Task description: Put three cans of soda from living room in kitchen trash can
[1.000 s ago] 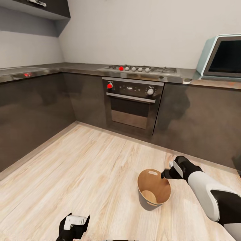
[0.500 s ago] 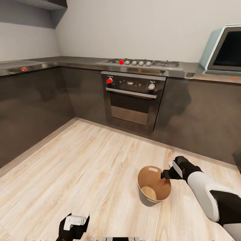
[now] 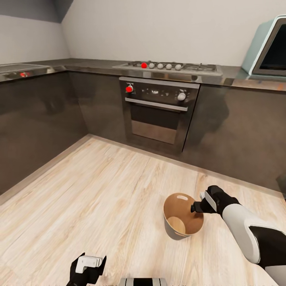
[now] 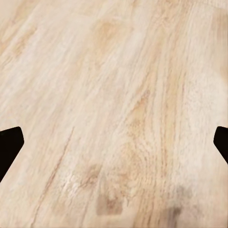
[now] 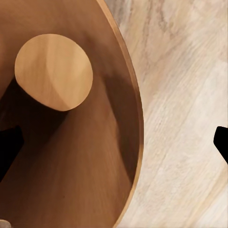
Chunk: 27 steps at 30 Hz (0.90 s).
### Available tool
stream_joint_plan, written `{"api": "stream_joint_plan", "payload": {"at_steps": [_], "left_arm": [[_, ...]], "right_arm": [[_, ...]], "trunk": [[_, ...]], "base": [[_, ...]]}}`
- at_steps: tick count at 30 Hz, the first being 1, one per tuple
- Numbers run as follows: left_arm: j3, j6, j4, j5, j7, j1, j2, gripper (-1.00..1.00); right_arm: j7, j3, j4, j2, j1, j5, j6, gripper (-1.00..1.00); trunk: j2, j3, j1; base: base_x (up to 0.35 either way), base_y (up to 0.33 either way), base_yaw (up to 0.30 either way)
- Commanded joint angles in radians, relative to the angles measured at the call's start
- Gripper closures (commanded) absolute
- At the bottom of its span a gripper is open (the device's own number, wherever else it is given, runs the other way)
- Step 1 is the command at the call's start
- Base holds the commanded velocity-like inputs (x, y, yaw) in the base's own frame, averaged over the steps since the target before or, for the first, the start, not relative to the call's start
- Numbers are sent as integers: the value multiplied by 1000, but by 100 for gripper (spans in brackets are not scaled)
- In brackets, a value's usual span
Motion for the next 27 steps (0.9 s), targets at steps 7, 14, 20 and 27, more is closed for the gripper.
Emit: {"api": "stream_joint_plan", "payload": {"at_steps": [7, 14, 20, 27], "left_arm": [[0, -1, -3, 1, -1, 2, 0, -100], [3, -6, -10, 1, -1, 3, 0, -100], [6, -3, -9, 0, -2, 3, 0, -100], [5, -1, -9, 1, -2, 3, 0, -100]], "right_arm": [[0, 1, 0, 0, 3, 0, 0, -100], [-1, 0, -1, -1, 4, 1, -1, -100], [-1, -1, -1, -2, 5, 1, -2, -100], [-1, -2, -2, -3, 6, 1, -2, -100]], "trunk": [[-1, -19, 1], [-1, -21, 1], [-1, -21, 1], [-1, -21, 1]], "base": [[0, 0, 0], [0, 0, 0], [0, -1, 0], [0, -78, 0]]}}
